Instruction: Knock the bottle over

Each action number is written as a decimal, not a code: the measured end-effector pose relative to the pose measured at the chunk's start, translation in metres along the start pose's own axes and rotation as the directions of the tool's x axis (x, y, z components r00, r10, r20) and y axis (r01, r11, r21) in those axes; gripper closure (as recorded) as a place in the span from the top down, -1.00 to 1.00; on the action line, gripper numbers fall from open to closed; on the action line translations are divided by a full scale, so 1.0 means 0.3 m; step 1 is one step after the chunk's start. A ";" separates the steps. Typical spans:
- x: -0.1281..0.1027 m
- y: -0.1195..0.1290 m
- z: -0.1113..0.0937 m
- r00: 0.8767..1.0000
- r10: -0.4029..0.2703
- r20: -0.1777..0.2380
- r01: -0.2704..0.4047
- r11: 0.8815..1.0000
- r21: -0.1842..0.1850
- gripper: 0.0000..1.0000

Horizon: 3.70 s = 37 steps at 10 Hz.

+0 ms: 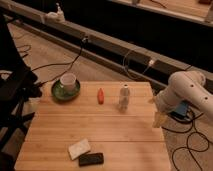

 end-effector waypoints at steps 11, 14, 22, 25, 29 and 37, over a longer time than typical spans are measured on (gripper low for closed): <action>0.000 0.000 0.000 1.000 0.000 0.000 0.000 1.000 0.000 0.60; 0.000 0.000 0.000 1.000 0.000 0.000 0.000 1.000 0.000 0.59; 0.002 -0.009 -0.004 1.000 0.001 -0.002 -0.001 1.000 0.005 -0.93; 0.001 -0.174 -0.028 0.999 0.040 0.030 -0.044 0.990 0.133 -1.00; -0.051 -0.365 -0.048 0.990 0.056 0.130 -0.092 0.952 0.291 -1.00; -0.069 -0.464 -0.037 0.977 0.064 0.202 -0.129 0.935 0.330 -1.00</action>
